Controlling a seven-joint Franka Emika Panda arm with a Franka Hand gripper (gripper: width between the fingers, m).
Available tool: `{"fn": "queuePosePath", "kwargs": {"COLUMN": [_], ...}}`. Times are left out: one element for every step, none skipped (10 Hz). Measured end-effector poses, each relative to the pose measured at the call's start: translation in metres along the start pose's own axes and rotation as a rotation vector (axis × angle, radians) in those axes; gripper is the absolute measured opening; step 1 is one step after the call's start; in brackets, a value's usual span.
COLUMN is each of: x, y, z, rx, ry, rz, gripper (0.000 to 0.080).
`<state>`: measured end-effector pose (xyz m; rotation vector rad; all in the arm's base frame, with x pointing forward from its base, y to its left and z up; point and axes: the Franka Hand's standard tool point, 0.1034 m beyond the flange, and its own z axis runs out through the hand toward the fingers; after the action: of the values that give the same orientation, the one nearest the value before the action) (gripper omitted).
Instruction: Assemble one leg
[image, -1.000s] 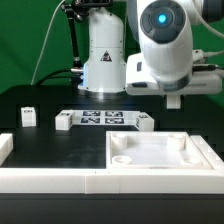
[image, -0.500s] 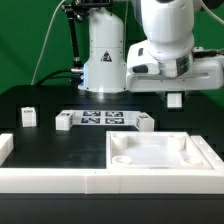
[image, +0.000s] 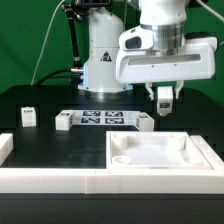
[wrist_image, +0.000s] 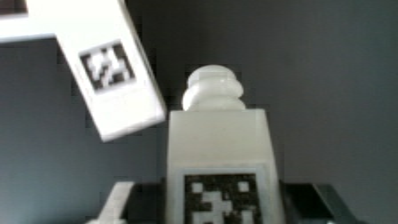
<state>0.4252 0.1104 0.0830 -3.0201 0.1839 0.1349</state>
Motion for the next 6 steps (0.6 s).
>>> {"fn": "queuePosePath", "kwargs": {"x": [0.003, 0.0, -0.001, 0.002, 0.004, 0.014], "y": [-0.004, -0.005, -0.006, -0.008, -0.002, 0.003], "z": [-0.004, -0.002, -0.001, -0.002, 0.005, -0.001], "rx": [0.007, 0.012, 0.017, 0.025, 0.009, 0.001], "ry": [0.107, 0.209, 0.266, 0.362, 0.355, 0.336], "rz": [-0.006, -0.022, -0.032, -0.063, -0.11, -0.125], "gripper": [0.0287, 0.0287, 0.0287, 0.0287, 0.0287, 0.0287]}}
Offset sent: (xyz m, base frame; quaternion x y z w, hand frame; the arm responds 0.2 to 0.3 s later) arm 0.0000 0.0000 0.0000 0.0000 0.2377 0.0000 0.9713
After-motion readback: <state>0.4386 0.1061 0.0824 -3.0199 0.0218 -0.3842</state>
